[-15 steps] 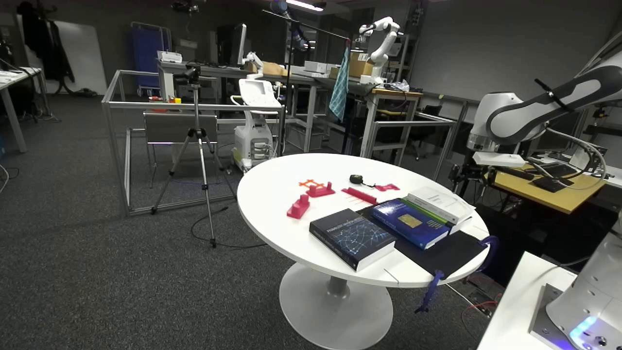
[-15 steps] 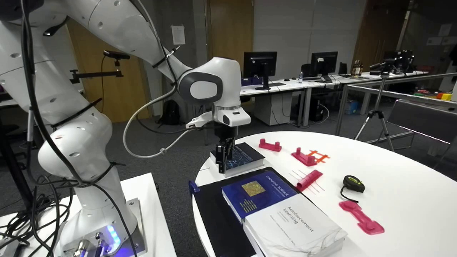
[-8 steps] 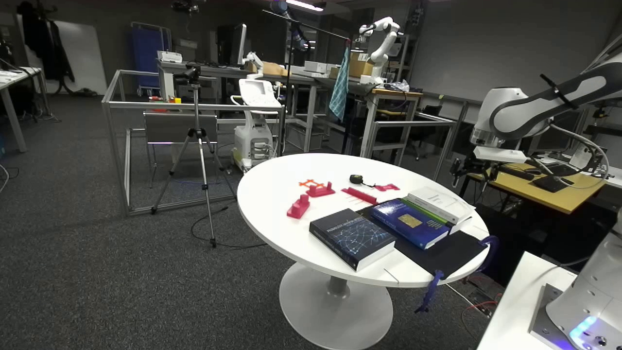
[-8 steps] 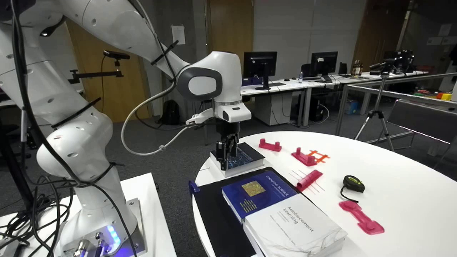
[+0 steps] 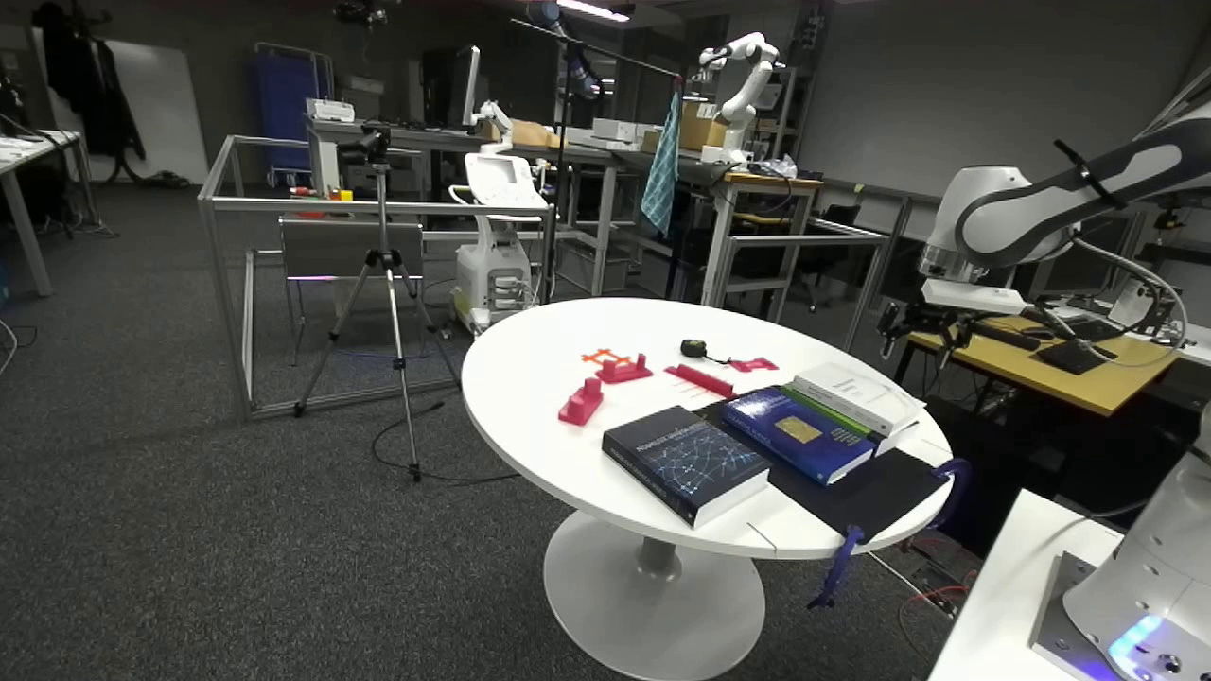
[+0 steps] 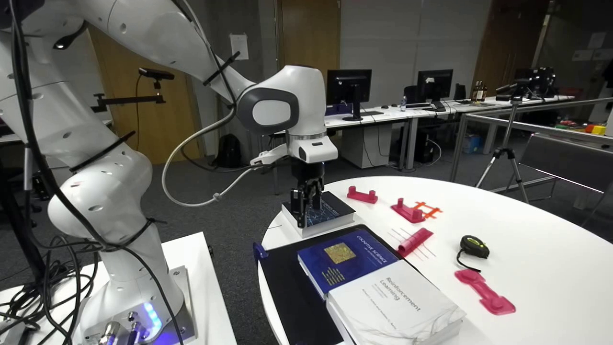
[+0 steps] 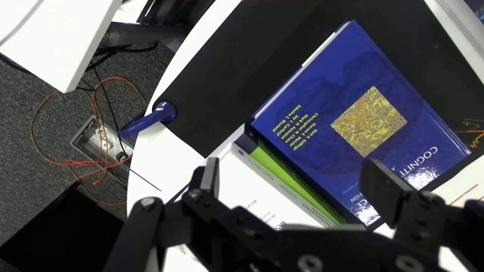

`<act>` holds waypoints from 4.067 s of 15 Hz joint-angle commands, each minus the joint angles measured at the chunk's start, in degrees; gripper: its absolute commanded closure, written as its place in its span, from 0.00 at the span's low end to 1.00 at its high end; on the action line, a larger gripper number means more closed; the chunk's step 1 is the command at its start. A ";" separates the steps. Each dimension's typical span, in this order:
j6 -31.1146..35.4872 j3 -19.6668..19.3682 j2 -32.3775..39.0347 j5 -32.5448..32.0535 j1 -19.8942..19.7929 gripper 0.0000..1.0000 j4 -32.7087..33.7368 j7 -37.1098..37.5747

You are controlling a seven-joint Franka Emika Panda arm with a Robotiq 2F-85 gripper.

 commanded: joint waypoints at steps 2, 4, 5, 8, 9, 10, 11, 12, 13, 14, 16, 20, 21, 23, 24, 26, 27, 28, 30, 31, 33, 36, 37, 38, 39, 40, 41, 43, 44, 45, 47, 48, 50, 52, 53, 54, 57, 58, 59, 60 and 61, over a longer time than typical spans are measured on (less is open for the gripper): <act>-0.18 0.64 0.01 0.34 -0.60 0.00 0.05 -0.24; 0.23 0.80 0.22 0.03 -0.63 0.00 -0.03 -0.08; 0.65 0.95 0.43 -0.16 -0.79 0.00 -0.04 0.59; 1.60 0.19 1.80 0.01 -1.58 0.00 1.37 0.85; 1.18 -0.26 2.29 0.19 -1.81 0.00 2.00 0.52; 1.17 -0.74 2.86 0.25 -2.19 0.00 2.61 0.47; 0.64 -1.33 3.84 0.27 -2.78 0.00 3.67 0.27; 0.46 -1.83 4.59 0.28 -3.23 0.00 4.47 0.13; 0.57 -2.41 5.85 0.31 -3.74 0.00 5.44 0.31; 0.44 -3.05 6.97 0.38 -4.17 0.00 6.53 0.39; 0.52 -4.38 9.77 0.55 -4.83 0.00 8.71 0.80; 0.79 -7.10 15.06 1.35 -5.33 0.00 12.82 2.26; 1.14 -7.75 16.05 1.62 -5.30 0.00 13.55 3.46; 2.11 -8.87 18.34 2.84 -4.96 0.00 15.15 5.96; 2.54 -9.34 19.44 3.46 -4.83 0.00 15.89 6.84; 4.46 -10.24 21.65 4.50 -4.73 0.00 17.29 8.11; 5.70 -10.69 22.66 5.03 -4.68 0.00 17.84 8.14; 7.43 -11.16 23.69 5.60 -4.70 0.00 18.29 8.36; 9.99 -12.07 26.07 6.70 -4.64 0.00 19.60 8.68; 10.19 -12.50 27.23 7.58 -4.63 0.00 20.53 8.46; 8.21 -12.42 27.16 10.11 -4.33 0.00 20.27 3.93; 9.20 -13.29 27.27 8.18 -3.71 0.00 19.36 6.21; 9.20 -13.28 27.29 8.18 -3.64 0.00 19.35 6.22; 9.20 -13.27 27.27 8.18 -3.61 0.00 19.35 6.22; 9.20 -13.27 27.26 8.18 -3.61 0.00 19.35 6.22; 9.20 -13.28 27.27 8.18 -3.62 0.00 19.35 6.22; 11.91 -13.12 26.74 8.69 -3.43 0.00 17.86 6.81; 15.44 -12.86 27.48 10.28 -3.05 0.00 17.59 9.23; 16.55 -12.77 28.11 11.64 -2.99 0.00 18.06 9.95; 17.07 -12.79 29.18 13.11 -3.01 0.00 19.10 10.63; 18.27 -13.00 31.75 15.62 -3.12 0.00 21.04 12.14; 18.86 -13.15 33.12 16.46 -3.13 0.00 21.93 12.96; 19.19 -13.90 36.43 17.04 -3.19 0.00 24.61 14.97; 18.12 -14.94 39.38 16.65 -3.18 0.00 27.57 16.97; 17.34 -15.46 40.78 16.63 -3.39 0.00 29.44 17.74; 16.70 -16.12 42.15 16.33 -3.49 0.00 31.27 18.45; 15.24 -18.04 45.44 15.70 -3.90 0.00 36.55 19.70; 14.81 -18.30 46.42 15.97 -4.22 0.00 38.10 19.66; 14.24 -18.62 47.30 16.08 -4.44 0.00 39.46 19.81; 13.47 -19.01 48.23 16.06 -4.60 0.00 40.70 20.18; 12.74 -19.11 49.13 16.11 -4.89 0.00 41.74 20.20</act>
